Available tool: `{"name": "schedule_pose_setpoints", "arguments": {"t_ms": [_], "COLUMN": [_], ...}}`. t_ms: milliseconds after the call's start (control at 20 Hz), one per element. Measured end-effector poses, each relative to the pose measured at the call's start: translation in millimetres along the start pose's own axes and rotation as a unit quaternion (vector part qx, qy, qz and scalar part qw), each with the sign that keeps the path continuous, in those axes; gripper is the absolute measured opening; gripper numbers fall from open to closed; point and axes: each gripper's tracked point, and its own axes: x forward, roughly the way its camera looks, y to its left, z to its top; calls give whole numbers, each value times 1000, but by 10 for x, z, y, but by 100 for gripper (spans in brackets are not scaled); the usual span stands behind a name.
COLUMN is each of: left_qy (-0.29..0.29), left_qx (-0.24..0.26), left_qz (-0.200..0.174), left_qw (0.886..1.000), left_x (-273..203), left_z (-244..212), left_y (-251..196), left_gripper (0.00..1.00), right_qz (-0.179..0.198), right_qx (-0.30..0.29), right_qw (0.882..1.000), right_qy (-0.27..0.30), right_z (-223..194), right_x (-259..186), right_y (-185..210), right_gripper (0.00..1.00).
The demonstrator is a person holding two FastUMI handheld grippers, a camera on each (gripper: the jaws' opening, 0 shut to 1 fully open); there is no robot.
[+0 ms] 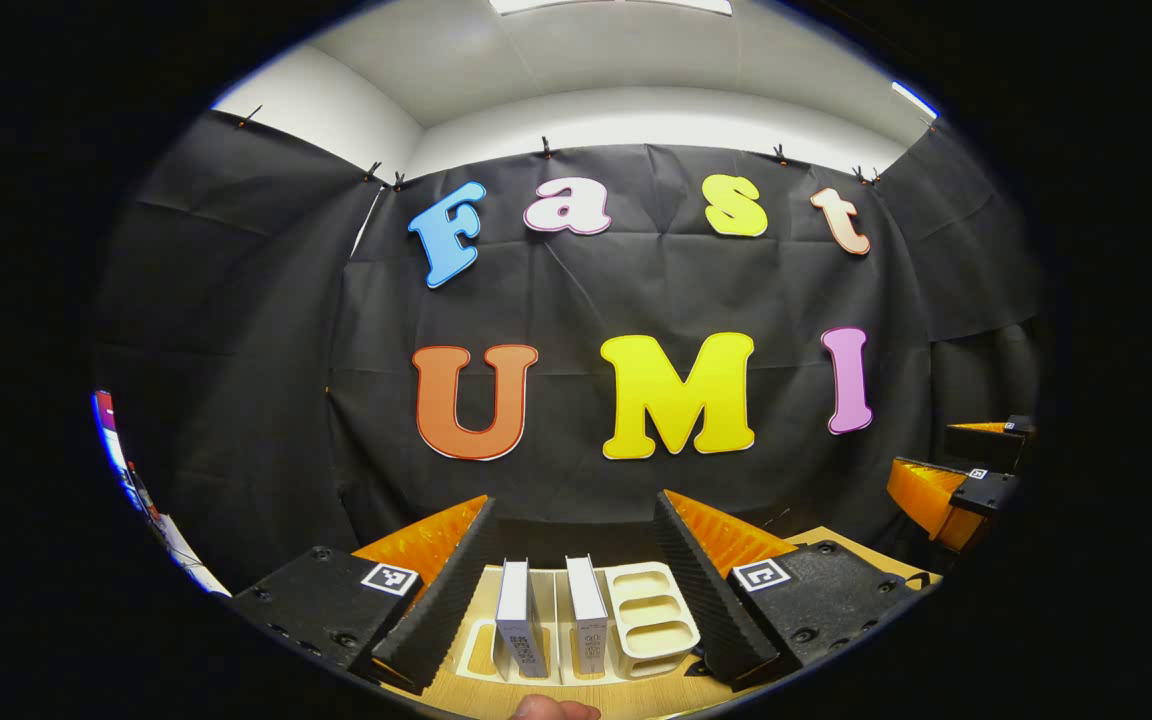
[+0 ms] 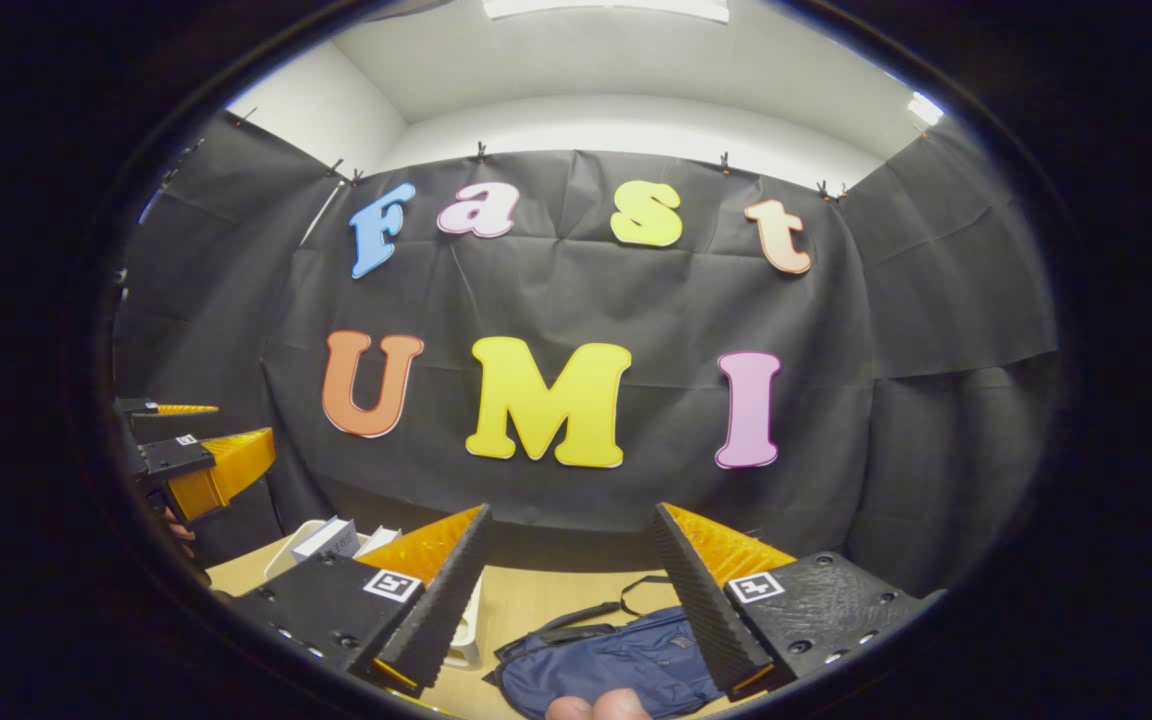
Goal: Open the schoolbag, grab two books from the bookshelf and put them into the schoolbag.
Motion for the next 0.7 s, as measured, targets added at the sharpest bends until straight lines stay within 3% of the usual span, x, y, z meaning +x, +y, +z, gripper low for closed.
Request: {"name": "schedule_pose_setpoints", "arguments": {"t_ms": [400,700], "left_qy": [-3,-7], "left_qx": [5,13], "left_qz": [1,8], "left_qw": [1000,1000], "left_x": [-22,-8], "left_z": [-12,14], "left_y": [16,94], "left_gripper": [98,98], "right_qz": [15,48], "right_qx": [-21,-33], "right_qw": [998,988], "right_qy": [56,143], "right_z": [-623,-1682], "right_x": [71,107], "right_y": [126,328], "right_gripper": [95,96]}}
